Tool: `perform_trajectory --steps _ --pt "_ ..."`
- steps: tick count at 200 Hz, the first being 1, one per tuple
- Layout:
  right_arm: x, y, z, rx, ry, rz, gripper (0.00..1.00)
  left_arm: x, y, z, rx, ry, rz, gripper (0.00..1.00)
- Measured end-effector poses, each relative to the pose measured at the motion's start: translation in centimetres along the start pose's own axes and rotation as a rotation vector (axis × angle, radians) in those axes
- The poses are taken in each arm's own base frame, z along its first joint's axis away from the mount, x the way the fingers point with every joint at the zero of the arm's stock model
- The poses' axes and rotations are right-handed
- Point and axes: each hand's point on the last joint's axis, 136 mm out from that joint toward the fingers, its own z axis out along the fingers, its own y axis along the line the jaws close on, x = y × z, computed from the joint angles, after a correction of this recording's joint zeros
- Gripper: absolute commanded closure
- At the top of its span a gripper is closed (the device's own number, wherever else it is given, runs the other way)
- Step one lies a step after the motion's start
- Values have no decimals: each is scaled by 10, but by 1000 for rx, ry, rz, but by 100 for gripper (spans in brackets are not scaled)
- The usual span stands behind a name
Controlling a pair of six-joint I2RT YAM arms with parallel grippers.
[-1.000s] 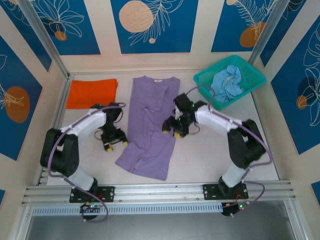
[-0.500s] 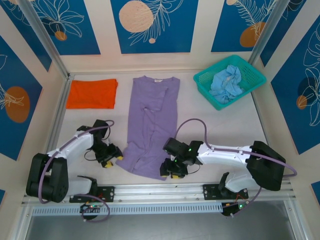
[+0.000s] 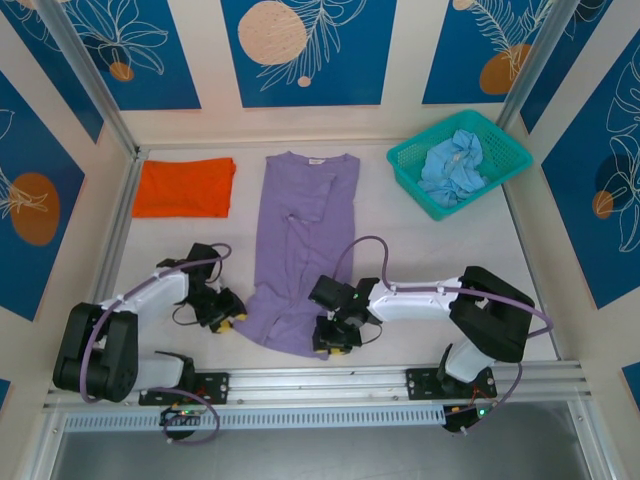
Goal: Fold and stack the t-shirts
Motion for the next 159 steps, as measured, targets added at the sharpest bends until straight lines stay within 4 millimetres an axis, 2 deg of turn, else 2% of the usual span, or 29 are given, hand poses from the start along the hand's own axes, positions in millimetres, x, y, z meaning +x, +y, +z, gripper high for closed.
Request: perform_trajectory --steps 13,24,49,100,136,159 --pt "0 0 1 3 2 2 92 0 0 1 3 -4 -2 73" --pt "0 -1 1 4 2 -2 98 0 1 1 5 -6 -15 82" --pt "-1 -3 -1 3 3 17 100 4 1 3 0 0 -12 100" --pt "2 -25 -20 0 8 66 100 26 6 1 -82 17 49 100" --pt "1 -39 -35 -27 30 86 100 42 9 -8 -94 14 17 100" --pt "5 -39 -42 -50 50 69 100 58 11 -7 -96 36 -21 100"
